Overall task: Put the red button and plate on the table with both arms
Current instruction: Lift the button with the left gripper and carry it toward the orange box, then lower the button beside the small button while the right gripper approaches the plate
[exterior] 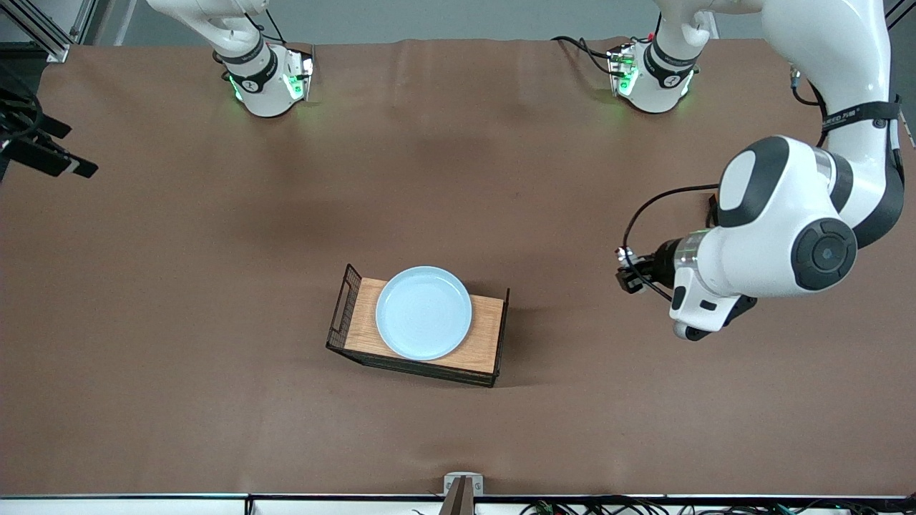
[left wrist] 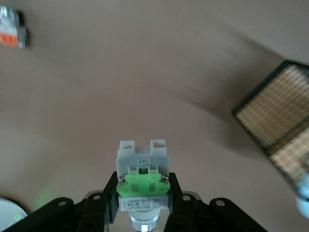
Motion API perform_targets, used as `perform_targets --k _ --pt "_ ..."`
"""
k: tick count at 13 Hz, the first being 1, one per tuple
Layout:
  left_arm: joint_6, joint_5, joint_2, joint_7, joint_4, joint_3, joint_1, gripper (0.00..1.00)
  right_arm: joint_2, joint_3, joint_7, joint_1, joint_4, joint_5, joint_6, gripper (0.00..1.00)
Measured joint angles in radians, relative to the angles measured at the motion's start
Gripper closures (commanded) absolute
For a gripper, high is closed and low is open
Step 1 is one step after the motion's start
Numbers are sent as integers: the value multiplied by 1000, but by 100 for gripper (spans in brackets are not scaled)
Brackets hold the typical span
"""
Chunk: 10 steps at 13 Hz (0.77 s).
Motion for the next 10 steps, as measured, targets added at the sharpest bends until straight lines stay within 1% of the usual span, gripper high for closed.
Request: perform_targets --k 1,2,4,5,7,10 --pt "55 2 -25 88 -83 0 23 100 10 0 64 -9 0 26 3 0" --pt "122 3 -56 171 -177 0 45 100 16 0 95 -13 0 34 6 0" --pt "240 4 -127 319 -363 1 93 100 19 5 128 -12 0 38 4 0" --pt "283 4 -154 377 -434 2 112 100 20 10 162 -8 0 40 0 0" --pt "353 15 -183 465 -531 3 137 100 32 14 285 19 -2 42 11 0" --pt "465 43 -187 558 -627 3 168 100 76 18 448 91 -5 40 121 0"
